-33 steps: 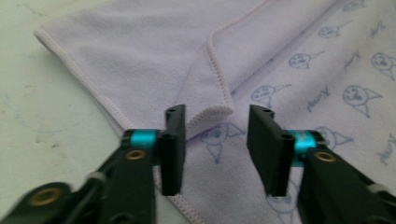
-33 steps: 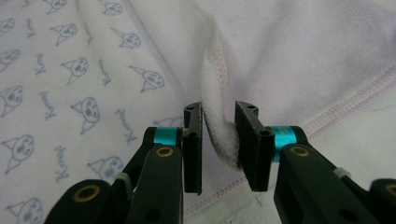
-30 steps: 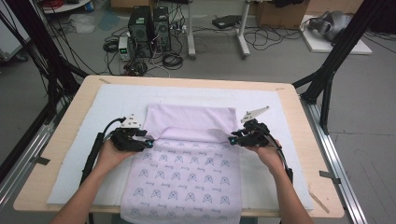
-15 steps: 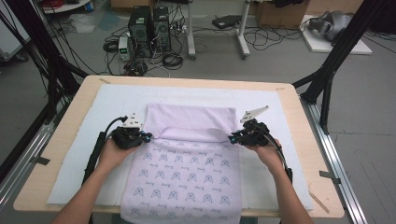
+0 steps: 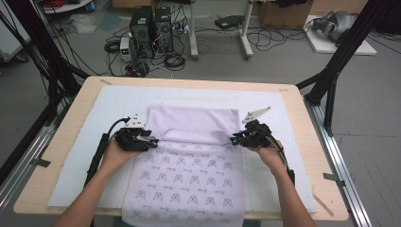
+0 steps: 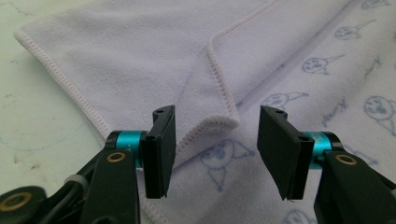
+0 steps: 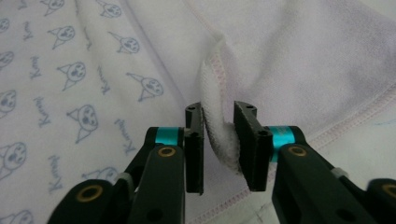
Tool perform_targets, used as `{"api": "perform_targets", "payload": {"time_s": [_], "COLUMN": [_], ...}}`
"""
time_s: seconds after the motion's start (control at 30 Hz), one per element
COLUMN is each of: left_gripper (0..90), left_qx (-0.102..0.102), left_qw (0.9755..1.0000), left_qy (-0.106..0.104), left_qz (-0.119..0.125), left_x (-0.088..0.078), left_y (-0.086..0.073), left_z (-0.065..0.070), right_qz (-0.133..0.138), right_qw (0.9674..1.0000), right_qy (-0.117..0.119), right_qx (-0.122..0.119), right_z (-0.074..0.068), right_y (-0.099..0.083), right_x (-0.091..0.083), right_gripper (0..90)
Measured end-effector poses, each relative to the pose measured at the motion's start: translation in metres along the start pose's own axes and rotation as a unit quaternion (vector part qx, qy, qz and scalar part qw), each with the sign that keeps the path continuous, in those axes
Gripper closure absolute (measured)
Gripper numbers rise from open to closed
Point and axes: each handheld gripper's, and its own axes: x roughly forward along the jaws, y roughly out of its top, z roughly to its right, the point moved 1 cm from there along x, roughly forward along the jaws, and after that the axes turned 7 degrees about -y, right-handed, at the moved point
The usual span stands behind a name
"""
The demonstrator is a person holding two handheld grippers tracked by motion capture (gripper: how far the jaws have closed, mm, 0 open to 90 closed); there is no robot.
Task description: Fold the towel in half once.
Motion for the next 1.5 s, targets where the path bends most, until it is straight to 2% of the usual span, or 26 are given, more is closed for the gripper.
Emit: {"api": "perform_targets", "payload": {"time_s": [0.07, 0.17, 0.2, 0.23, 0.27, 0.33, 0.4, 0.47, 0.63, 0.83, 0.93, 1.03, 1.13, 1.27, 1.37, 1.43, 1.47, 1.5], "left_gripper": [46.9, 59.3, 70.4, 76.8, 81.5, 83.0, 83.7, 83.9, 84.0, 84.0, 83.9, 84.0, 83.9, 84.0, 83.8, 82.4, 79.0, 71.6], "left_qx": [0.000, 0.001, 0.007, 0.008, 0.007, 0.009, 0.007, 0.005, 0.006, 0.026, 0.039, 0.040, 0.047, 0.042, 0.037, 0.037, 0.037, 0.037], "left_qw": [1.0000, 0.9999, 0.9998, 0.9998, 0.9998, 0.9999, 0.9999, 0.9998, 0.9989, 0.9976, 0.9971, 0.9959, 0.9957, 0.9961, 0.9966, 0.9967, 0.9966, 0.9968], "left_qy": [0.005, 0.002, 0.003, 0.006, 0.006, 0.007, 0.008, 0.012, 0.012, 0.014, 0.016, 0.009, 0.004, -0.006, -0.023, -0.035, -0.040, -0.039], "left_qz": [-0.002, -0.015, -0.017, -0.018, -0.018, -0.012, 0.000, 0.015, 0.044, 0.062, 0.064, 0.080, 0.080, 0.078, 0.070, 0.064, 0.061, 0.059], "left_x": [0.004, 0.006, 0.006, 0.006, 0.004, -0.001, -0.007, -0.014, -0.034, -0.059, -0.074, -0.088, -0.101, -0.116, -0.121, -0.122, -0.121, -0.121], "left_y": [0.000, 0.000, 0.000, 0.000, 0.000, 0.000, 0.001, 0.002, 0.003, -0.004, -0.012, -0.023, -0.037, -0.058, -0.072, -0.079, -0.080, -0.079], "left_z": [-0.001, -0.003, -0.003, -0.003, -0.003, -0.003, -0.003, -0.002, 0.002, 0.019, 0.031, 0.045, 0.061, 0.082, 0.094, 0.100, 0.101, 0.100], "right_qz": [0.001, -0.004, -0.008, -0.011, -0.014, -0.017, -0.016, -0.009, 0.019, 0.043, 0.056, 0.071, 0.084, 0.075, 0.070, 0.070, 0.068, 0.067], "right_qw": [1.0000, 0.9999, 0.9999, 0.9999, 0.9999, 0.9998, 0.9998, 0.9999, 0.9997, 0.9987, 0.9978, 0.9964, 0.9943, 0.9930, 0.9920, 0.9904, 0.9904, 0.9903], "right_qy": [-0.001, 0.001, 0.006, 0.009, 0.009, 0.013, 0.011, 0.011, 0.015, 0.022, 0.023, 0.028, 0.039, 0.056, 0.076, 0.093, 0.096, 0.098], "right_qx": [0.007, 0.010, 0.011, 0.010, 0.003, -0.004, -0.010, -0.007, -0.001, -0.014, -0.027, -0.038, -0.053, -0.072, -0.073, -0.074, -0.073, -0.073], "right_z": [0.002, 0.002, 0.002, 0.002, 0.001, -0.001, -0.003, -0.003, -0.002, -0.013, -0.026, -0.042, -0.061, -0.087, -0.102, -0.108, -0.109, -0.108], "right_y": [0.002, 0.007, 0.008, 0.009, 0.010, 0.011, 0.011, 0.010, 0.005, -0.008, -0.016, -0.024, -0.032, -0.047, -0.058, -0.064, -0.065, -0.066], "right_x": [0.003, 0.008, 0.009, 0.011, 0.012, 0.010, 0.008, 0.002, -0.017, -0.036, -0.048, -0.061, -0.072, -0.079, -0.085, -0.086, -0.086, -0.085], "right_gripper": [67.8, 66.8, 67.8, 70.3, 74.8, 79.2, 80.2, 80.2, 79.2, 79.5, 79.5, 79.6, 79.8, 79.9, 78.8, 73.2, 67.9, 64.4]}}
